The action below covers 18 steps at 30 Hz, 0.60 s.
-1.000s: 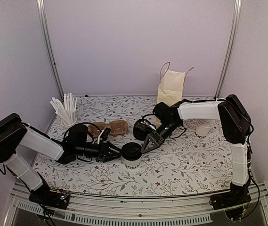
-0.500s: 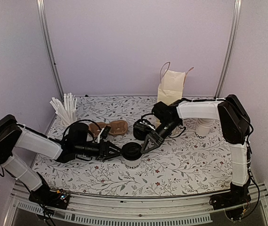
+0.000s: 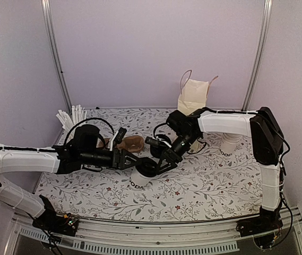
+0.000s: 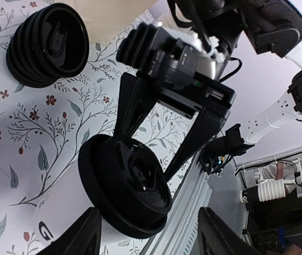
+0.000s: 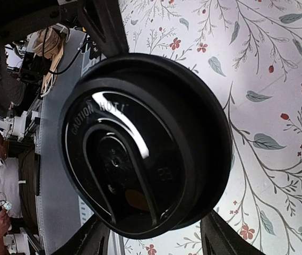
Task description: Pack the takeout coffee
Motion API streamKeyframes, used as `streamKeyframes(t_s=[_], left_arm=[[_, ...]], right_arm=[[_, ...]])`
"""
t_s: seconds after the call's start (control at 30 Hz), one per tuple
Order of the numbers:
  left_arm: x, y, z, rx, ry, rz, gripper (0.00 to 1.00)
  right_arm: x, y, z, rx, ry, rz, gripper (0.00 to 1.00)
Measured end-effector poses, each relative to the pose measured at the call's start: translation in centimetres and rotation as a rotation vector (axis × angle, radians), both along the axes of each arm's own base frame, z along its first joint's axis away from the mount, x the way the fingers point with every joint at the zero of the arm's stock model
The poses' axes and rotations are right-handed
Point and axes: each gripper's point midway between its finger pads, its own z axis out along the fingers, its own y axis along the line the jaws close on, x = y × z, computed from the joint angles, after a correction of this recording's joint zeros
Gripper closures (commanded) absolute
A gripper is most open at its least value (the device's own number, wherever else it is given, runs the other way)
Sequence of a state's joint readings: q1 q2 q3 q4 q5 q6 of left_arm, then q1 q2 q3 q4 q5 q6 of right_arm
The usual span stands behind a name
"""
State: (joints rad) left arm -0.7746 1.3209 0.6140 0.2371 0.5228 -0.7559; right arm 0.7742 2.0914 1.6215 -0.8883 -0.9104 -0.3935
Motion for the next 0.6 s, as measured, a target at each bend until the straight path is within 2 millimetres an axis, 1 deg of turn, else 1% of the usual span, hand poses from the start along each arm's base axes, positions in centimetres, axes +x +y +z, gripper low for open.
streamKeyframes(t_s=[0.07, 0.13, 0.37, 0.6], left_arm=[[0.2, 0.0, 0.8, -0.002, -0.019, 0.002, 0.35], [0.2, 0.1, 0.7, 0.013, -0.025, 0.004, 0.35], [0.3, 1.0, -0.9, 0.105, -0.018, 0.019, 0.34], [0.4, 1.3, -2.3, 0.153, -0.019, 0.017, 0.33]], right_arm=[[0.1, 0.1, 0.2, 0.004, -0.009, 0.003, 0.38], [0.3, 0.2, 0.4, 0.009, -0.018, 0.005, 0.36], [0.8, 0.1, 0.4, 0.001, -0.047, -0.002, 0.34], [1.3, -0.2, 0.4, -0.010, -0.073, -0.013, 0.34]])
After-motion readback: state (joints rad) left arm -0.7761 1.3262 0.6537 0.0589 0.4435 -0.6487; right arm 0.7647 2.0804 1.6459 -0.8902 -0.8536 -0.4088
